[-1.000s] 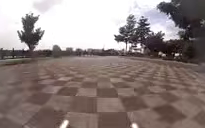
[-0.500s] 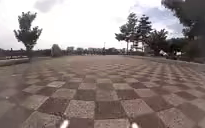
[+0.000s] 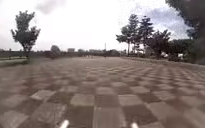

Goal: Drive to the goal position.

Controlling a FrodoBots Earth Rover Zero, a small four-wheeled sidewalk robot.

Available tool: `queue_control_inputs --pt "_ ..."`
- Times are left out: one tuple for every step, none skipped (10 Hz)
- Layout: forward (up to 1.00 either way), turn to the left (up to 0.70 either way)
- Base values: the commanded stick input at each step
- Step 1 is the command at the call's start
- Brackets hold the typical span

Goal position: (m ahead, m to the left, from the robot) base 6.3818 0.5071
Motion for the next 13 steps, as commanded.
queue_control_inputs --pt "1.00 0.00" --pt "1.00 0.00" --pt "1.00 0.00" --pt "1.00 0.00" --pt "1.00 0.00" --pt "1.00 0.00" --pt "1.00 0.00" --pt "1.00 0.00" --pt "1.00 0.00" --pt "1.00 0.00" --pt "1.00 0.00" --pt "1.00 0.00" --pt "1.00 0.00"
